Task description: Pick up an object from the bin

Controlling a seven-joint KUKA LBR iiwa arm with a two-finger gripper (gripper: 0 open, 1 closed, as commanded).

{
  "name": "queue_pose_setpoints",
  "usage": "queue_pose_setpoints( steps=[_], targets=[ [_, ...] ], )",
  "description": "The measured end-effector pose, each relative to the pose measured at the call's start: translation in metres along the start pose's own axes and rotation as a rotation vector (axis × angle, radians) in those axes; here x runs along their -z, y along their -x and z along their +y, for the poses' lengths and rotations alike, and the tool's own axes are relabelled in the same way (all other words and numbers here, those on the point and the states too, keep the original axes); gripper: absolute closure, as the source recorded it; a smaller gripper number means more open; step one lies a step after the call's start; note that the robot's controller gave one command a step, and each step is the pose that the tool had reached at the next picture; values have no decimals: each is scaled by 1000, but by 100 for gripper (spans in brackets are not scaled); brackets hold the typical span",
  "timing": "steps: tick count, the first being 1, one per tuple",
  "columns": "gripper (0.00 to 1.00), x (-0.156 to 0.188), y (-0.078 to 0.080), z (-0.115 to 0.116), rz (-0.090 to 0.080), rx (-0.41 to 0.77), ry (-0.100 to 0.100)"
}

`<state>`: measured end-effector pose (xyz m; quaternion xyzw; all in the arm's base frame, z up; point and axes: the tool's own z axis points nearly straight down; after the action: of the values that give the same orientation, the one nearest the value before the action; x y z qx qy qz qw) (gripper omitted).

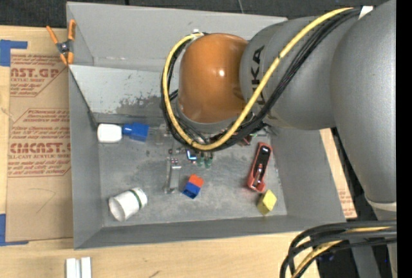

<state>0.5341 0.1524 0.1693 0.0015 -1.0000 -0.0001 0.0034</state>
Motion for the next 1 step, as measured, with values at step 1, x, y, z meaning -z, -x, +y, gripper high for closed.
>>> queue_pose_setpoints(
  steps=[1],
  targets=[
    [0, 4, 2, -1, -7, -2, 1]
  ],
)
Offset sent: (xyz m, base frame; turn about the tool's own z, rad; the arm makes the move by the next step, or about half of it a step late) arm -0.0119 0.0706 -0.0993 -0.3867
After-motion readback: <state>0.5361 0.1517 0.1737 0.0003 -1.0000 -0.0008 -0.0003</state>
